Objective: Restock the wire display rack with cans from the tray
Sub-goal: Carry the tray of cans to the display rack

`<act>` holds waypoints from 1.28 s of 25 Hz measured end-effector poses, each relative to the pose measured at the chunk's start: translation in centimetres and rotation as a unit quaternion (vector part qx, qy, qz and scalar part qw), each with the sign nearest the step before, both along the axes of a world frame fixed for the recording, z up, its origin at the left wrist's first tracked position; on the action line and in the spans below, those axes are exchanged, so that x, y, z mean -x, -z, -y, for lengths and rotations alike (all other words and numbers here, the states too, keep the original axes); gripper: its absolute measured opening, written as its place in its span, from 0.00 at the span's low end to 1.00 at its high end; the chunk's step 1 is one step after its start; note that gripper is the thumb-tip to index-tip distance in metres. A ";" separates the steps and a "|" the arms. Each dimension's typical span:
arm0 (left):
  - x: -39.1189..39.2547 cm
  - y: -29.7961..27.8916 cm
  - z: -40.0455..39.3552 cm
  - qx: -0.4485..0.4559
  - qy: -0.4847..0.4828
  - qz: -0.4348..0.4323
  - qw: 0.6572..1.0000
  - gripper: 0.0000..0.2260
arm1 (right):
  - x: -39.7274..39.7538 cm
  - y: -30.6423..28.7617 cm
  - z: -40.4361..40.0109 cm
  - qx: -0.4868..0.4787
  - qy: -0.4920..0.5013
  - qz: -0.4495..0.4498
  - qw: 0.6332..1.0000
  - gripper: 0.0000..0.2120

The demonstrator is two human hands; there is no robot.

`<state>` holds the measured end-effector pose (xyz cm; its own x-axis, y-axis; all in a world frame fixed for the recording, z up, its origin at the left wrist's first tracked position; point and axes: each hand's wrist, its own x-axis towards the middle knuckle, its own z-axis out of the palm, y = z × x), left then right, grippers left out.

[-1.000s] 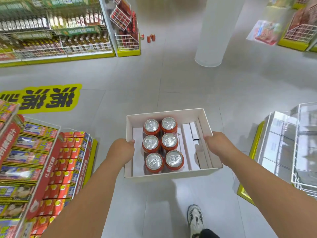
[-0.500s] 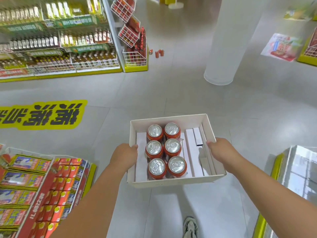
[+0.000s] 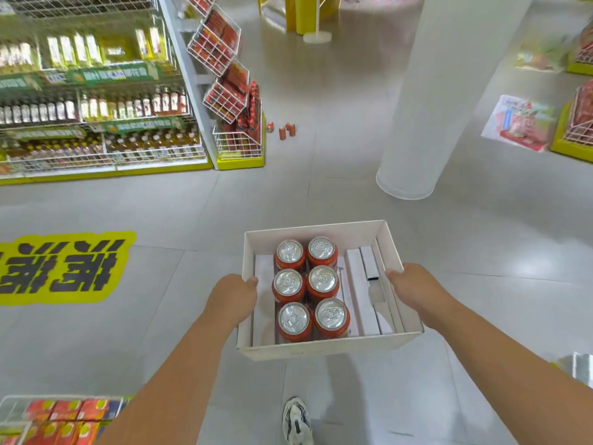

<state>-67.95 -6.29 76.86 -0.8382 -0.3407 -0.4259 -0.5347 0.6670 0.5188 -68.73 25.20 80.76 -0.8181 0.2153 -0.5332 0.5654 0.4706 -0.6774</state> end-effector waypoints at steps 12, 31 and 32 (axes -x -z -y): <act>36.4 -1.6 1.2 0.015 0.008 0.001 1.000 0.19 | 36.1 -0.4 1.1 0.008 0.001 0.000 1.000 0.17; 98.6 -2.3 1.0 0.000 -0.001 0.001 1.000 0.20 | 99.2 -0.9 1.0 -0.018 -0.017 -0.002 1.000 0.20; 102.0 -2.7 1.5 0.000 -0.002 0.004 1.000 0.20 | 102.5 -1.3 1.4 -0.019 -0.017 -0.001 1.000 0.20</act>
